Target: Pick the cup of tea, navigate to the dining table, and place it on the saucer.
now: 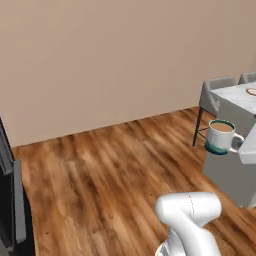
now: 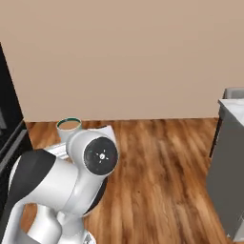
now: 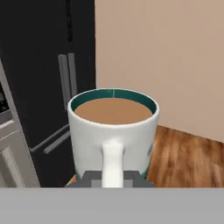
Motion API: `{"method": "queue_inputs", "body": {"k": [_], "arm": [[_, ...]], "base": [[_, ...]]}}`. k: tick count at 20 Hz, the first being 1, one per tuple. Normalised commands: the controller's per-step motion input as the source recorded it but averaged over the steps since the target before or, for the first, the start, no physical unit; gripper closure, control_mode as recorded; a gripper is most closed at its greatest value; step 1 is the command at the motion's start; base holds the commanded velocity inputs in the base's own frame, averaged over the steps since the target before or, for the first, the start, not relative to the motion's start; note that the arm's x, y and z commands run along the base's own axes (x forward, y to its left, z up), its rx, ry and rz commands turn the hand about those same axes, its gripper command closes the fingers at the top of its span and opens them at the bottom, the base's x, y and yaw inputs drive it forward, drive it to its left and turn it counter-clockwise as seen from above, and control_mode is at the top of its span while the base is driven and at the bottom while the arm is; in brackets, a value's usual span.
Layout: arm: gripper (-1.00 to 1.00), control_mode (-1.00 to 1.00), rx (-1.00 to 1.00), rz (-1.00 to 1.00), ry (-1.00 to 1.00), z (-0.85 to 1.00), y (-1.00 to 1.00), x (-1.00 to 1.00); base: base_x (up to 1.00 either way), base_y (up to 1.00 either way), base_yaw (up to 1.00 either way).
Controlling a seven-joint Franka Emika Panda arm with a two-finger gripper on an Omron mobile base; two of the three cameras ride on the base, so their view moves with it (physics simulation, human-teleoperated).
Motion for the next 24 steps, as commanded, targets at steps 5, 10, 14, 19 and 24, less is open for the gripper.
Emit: {"method": "queue_inputs", "body": {"k": [5,10,14,19,24], "arm": [[1.00,1.00,0.00,0.00,0.00,0.00,0.00,0.00],[1.00,1.00,0.00,0.00,0.00,0.00,0.00,0.00],[1.00,1.00,0.00,0.00,0.00,0.00,0.00,0.00],[1.00,1.00,0.00,0.00,0.00,0.00,0.00,0.00],[1.00,1.00,0.00,0.00,0.00,0.00,0.00,0.00]], "base": [[-0.17,-0.32,-0.71],[0.08,-0.09,-0.59],[0.66,0.01,-0.42],[0.89,0.27,-0.36],[0.89,0.36,-0.29]]}}
